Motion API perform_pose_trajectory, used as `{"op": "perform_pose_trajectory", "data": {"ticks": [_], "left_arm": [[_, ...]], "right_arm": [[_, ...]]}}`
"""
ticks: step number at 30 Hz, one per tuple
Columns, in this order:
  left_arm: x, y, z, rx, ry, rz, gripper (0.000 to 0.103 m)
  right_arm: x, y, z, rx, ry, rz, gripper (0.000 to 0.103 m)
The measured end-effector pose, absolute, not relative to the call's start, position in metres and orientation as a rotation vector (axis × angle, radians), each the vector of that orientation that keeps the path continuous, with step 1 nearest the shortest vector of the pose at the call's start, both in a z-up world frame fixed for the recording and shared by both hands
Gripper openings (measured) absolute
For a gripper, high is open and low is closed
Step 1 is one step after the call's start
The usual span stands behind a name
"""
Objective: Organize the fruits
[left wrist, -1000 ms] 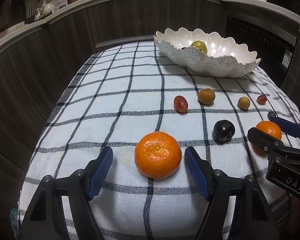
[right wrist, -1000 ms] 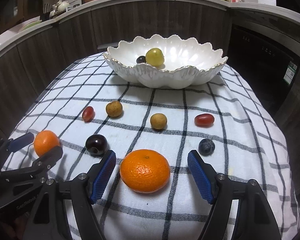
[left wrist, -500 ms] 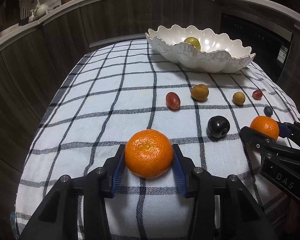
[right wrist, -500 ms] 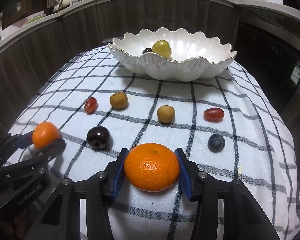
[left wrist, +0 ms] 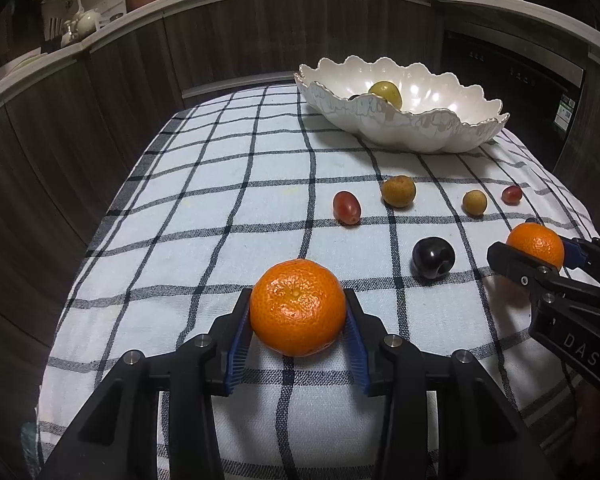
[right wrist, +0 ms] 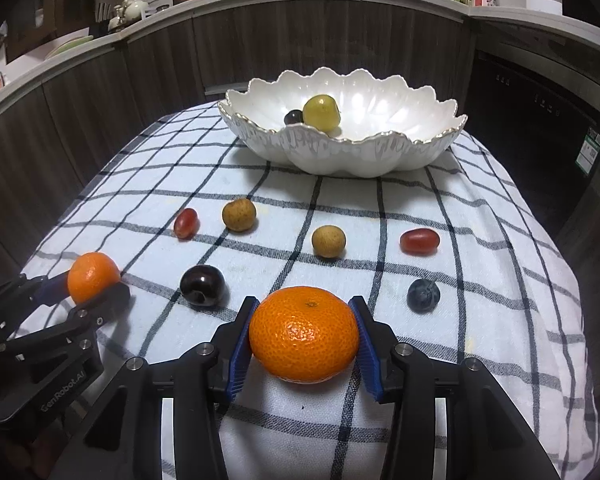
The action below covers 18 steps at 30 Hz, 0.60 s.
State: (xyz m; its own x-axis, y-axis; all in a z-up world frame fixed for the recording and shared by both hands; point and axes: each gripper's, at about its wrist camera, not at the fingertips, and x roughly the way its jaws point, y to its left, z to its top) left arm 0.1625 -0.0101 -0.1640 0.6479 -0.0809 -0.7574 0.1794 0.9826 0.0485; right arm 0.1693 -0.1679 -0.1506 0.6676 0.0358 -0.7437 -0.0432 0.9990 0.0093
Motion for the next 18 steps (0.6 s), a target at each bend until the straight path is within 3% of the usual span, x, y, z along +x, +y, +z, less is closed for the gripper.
{"op": "perform_pose_trajectory", "data": {"ticks": [18], "left_arm": [[0.171, -0.022, -0.133, 0.121, 0.843, -0.147, 0.042]], "right_arm": [[0.177, -0.179, -0.115, 0.018, 0.781, 0.018, 0.047]]}}
